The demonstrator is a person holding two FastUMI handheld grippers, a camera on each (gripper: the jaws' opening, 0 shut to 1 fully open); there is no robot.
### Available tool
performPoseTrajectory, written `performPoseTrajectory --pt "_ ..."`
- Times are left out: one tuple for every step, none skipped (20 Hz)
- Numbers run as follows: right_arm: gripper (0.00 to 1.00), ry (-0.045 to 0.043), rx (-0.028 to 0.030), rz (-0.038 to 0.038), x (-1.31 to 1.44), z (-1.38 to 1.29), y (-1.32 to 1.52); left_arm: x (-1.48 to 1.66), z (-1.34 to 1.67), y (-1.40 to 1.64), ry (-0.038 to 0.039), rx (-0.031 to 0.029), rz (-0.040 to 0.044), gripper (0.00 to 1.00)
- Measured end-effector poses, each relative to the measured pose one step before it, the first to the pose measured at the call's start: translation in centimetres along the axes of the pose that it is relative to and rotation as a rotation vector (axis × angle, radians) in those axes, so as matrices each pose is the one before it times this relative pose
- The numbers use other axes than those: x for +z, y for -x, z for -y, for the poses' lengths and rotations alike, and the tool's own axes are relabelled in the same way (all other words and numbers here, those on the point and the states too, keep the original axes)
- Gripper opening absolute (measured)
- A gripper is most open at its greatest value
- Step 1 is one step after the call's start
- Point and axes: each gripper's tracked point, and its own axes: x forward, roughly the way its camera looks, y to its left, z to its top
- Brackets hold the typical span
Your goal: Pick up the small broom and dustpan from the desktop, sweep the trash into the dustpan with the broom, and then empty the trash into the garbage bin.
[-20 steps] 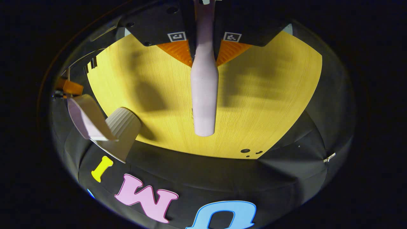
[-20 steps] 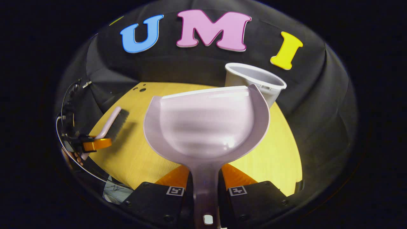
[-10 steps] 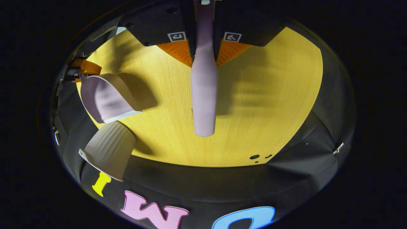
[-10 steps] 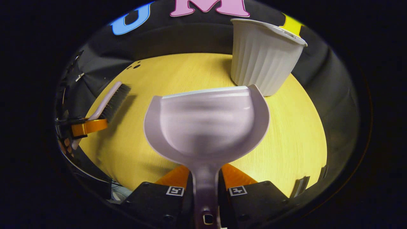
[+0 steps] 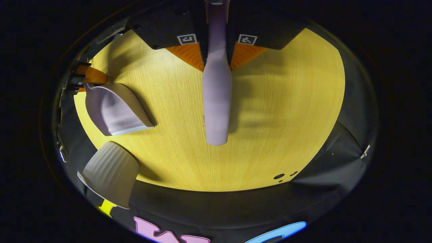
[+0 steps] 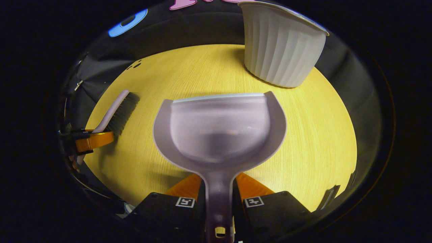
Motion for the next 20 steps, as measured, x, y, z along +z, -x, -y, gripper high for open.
performPoseTrajectory --pt "0.39 0.00768 0.00408 0.00118 -0.008 -0.199 -0.038 -0.131 -0.026 0.145 -0.00653 0.00441 -0.005 0.27" --pt "0.39 0.01216 0.00238 -0.00023 0.137 -0.24 0.115 0.114 0.034 0.091 -0.00668 0.00258 0.00311 0.36" --pt "0.4 0.00535 0.01191 -0.00175 0.062 -0.33 0.038 0.321 0.062 0.105 -0.00169 -0.00541 0.00368 0.3" --pt "0.47 -0.00255 0.0138 0.00114 0.183 -0.388 0.101 0.085 0.1 0.274 0.00262 -0.01305 0.00801 0.35" --pt "0.6 -0.00175 0.01125 0.0051 0.293 -0.268 0.28 0.213 0.474 0.333 0.00631 -0.01777 0.01059 0.4" --pt "0.72 0.00479 0.00739 0.0047 0.17 -0.243 0.429 0.327 0.157 0.516 0.00679 -0.00602 0.01506 0.53" --pt "0.81 0.00572 0.00364 0.00773 0.119 -0.142 0.493 0.267 0.313 0.491 0.00729 -0.01243 0.01576 0.66" --pt "0.93 0.00535 -0.00372 0.01107 0.342 -0.021 0.634 0.128 0.133 1.038 0.00688 -0.00131 0.01844 0.83" --pt "0.96 0.00037 0.00196 0.01563 0.454 -0.123 0.88 0.634 0.02 0.659 0.00388 0.00114 0.02733 1.0" --pt "1.0 -0.00207 0.00055 0.01856 0.472 -0.11 0.85 0.386 0.132 1.159 0.00172 -0.00001 0.02892 0.96" --pt "1.0 -0.00436 0.00268 0.03606 0.985 -0.01 1.138 0.635 0.144 1.236 0.00478 0.00097 0.03841 0.96" --pt "1.0 -0.00213 0.00129 0.04091 1.034 -0.1 1.167 0.986 0.229 1.482 0.00989 0.00193 0.04813 0.96" --pt "1.0 -0.00125 -0.00232 0.0459 1.343 0.087 1.039 1.03 0.212 1.4 0.01224 -0.00033 0.04686 0.96" --pt "1.0 0.00281 -0.00159 0.04385 1.371 0.044 0.995 1.092 0.112 1.171 0.014 0.00442 0.04671 0.96" --pt "0.99 0.00247 -0.0043 0.04443 1.243 0.037 1.07 1.176 0.012 1.118 0.01514 0.00379 0.04891 0.96" --pt "0.99 0.00211 -0.00273 0.0509 1.447 -0.093 1.05 1.389 0.1 1.382 0.01301 0.00419 0.05615 0.96" --pt "1.0 0.00224 -0.0025 0.0534 1.545 -0.044 0.957 1.423 -0.006 1.347 0.0106 0.00382 0.05698 0.96" --pt "0.99 0.004 -0.00251 0.05298 1.548 -0.16 0.95 1.469 -0.094 1.485 0.00448 0.00481 0.05659 0.96" --pt "0.99 0.00324 -0.00185 0.05403 1.445 -0.183 0.91 1.467 -0.15 1.215 -0.00483 0.01207 0.0523 0.96" --pt "0.99 0.00258 -0.00096 0.05167 1.443 -0.35 0.901 1.499 -0.388 1.232 -0.01216 0.0141 0.05362 0.96"
